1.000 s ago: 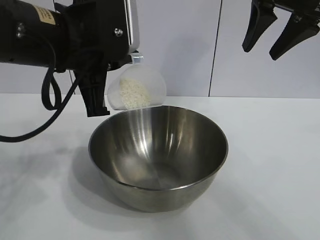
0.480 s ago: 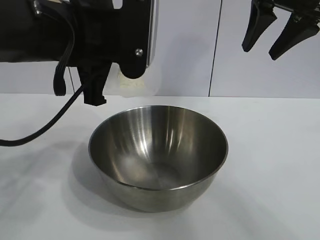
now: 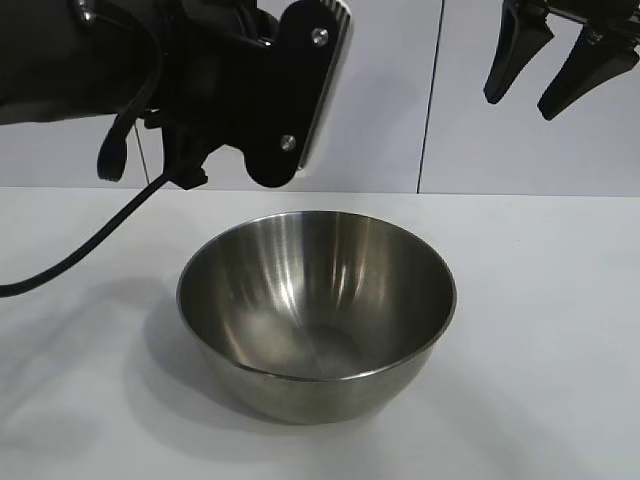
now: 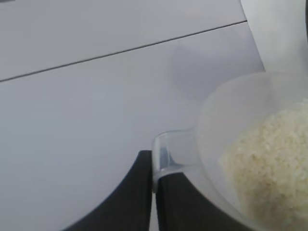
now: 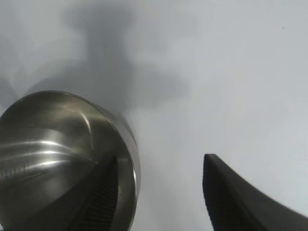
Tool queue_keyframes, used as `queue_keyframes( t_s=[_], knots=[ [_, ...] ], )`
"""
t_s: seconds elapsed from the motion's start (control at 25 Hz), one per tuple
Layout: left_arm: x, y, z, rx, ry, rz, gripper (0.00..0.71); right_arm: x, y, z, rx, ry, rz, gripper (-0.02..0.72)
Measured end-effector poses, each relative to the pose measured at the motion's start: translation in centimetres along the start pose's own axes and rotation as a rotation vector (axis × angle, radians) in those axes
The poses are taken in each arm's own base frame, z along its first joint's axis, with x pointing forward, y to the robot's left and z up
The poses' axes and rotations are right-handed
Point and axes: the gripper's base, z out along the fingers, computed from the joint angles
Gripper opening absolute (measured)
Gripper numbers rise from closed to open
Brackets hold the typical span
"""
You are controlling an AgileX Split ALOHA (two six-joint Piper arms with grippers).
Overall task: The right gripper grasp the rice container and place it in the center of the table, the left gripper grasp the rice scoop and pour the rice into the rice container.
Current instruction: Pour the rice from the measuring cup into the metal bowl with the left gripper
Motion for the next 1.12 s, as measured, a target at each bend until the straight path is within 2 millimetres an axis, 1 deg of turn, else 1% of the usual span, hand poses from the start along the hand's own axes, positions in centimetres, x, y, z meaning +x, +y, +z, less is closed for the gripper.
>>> queue_keyframes(
  t_s=[0.36, 0.72, 0.88, 1.12],
  knots=[
    [0.17, 0.34, -0.01, -0.036, 0.021, 0.131, 0.007, 0.01, 0.00, 0.00, 0.000, 0.001, 0.000, 0.370],
    [0.23, 0.93, -0.05, -0.099, 0.035, 0.191, 0.007, 0.01, 0.00, 0.00, 0.000, 0.001, 0.000, 0.370],
    [0.17, 0.99, -0.05, -0.106, 0.032, 0.236, 0.007, 0.01, 0.00, 0.00, 0.000, 0.001, 0.000, 0.370],
    [0.17, 0.99, -0.05, -0.106, 0.032, 0.244, 0.007, 0.00, 0.00, 0.00, 0.000, 0.000, 0.000, 0.370]
  ],
)
